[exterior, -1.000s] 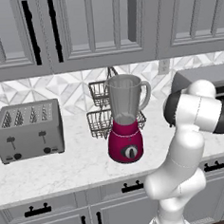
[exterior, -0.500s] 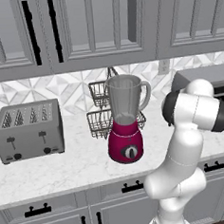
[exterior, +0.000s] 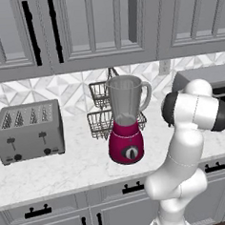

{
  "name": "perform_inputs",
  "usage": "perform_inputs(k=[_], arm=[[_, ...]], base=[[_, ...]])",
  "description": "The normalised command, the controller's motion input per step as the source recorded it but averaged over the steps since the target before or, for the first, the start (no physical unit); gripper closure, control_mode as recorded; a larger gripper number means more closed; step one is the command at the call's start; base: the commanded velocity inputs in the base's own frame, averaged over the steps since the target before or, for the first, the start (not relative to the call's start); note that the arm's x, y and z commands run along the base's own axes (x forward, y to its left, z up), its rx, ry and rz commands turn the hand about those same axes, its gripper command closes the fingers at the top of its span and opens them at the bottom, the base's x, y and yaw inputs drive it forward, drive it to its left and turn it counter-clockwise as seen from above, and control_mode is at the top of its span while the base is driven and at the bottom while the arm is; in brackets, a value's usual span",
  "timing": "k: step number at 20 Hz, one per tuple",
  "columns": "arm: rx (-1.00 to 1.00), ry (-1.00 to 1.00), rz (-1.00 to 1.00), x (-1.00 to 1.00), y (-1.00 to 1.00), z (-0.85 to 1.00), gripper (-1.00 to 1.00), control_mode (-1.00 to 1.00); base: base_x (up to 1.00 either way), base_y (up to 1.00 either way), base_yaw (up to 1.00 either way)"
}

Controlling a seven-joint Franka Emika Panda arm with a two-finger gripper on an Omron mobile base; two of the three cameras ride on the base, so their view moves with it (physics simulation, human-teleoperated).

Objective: Close the lid blender by securely placing the lid on top.

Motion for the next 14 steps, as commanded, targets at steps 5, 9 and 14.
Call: perform_inputs(k=[5,9,14], arm=[[0.02,0.00,0.00,-0.07,0.10,-0.31,1.00,-1.00],[0.06,0.00,0.00,-0.32,0.00,-0.39,1.00,-1.00],[0.07,-0.01,0.00,-0.35,0.00,-0.42,1.00,-1.00]], base=[[0.00,0.00,0.00],[0.00,0.00,0.00],[0.00,0.00,0.00]])
